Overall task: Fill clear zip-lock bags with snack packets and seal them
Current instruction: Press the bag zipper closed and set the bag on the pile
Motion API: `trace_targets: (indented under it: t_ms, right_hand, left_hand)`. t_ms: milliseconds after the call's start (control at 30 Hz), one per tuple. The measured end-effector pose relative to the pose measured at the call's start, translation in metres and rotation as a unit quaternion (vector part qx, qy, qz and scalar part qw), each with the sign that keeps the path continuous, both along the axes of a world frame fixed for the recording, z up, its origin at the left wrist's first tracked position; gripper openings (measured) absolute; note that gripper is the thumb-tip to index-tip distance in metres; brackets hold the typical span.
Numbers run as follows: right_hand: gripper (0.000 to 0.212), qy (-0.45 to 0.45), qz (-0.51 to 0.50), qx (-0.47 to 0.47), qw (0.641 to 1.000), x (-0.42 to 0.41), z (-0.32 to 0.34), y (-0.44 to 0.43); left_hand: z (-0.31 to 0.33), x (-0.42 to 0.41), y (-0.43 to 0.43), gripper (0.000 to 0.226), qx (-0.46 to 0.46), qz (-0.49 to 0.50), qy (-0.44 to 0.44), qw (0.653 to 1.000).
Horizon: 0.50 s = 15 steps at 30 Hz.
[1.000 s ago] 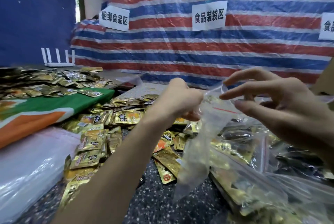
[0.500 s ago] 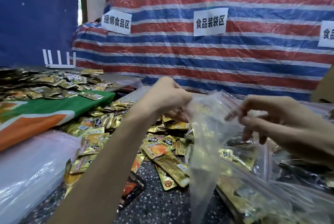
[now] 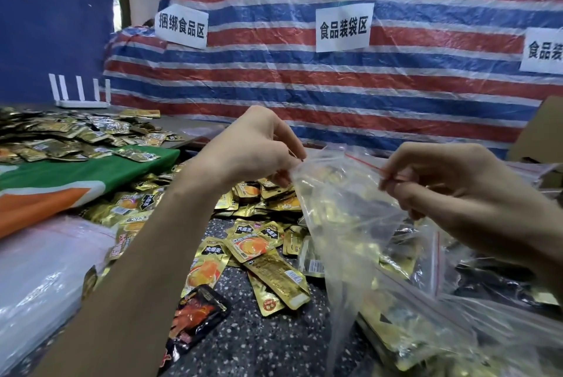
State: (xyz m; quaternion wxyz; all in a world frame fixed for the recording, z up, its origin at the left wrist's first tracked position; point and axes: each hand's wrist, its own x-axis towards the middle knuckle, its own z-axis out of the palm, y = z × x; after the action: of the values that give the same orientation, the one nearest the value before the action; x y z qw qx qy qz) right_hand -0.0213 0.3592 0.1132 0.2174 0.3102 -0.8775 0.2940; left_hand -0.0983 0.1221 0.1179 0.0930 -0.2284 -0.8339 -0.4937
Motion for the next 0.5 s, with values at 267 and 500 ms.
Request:
trace_targets:
  t_ms: [267,500]
  right_hand:
    - [0.009,-0.014,-0.018,0.005,1.000,-0.002,0.000,0.012]
    - [0.008,-0.032,-0.020,0.003,0.999,-0.003,0.002,0.009]
  left_hand:
    - [-0.043,-0.065,-0.007,0.014,0.285,0.147,-0.078,0.944]
    - [-0.117,-0.142,0.025,0.021,-0.018,0.285,0.004,0.958]
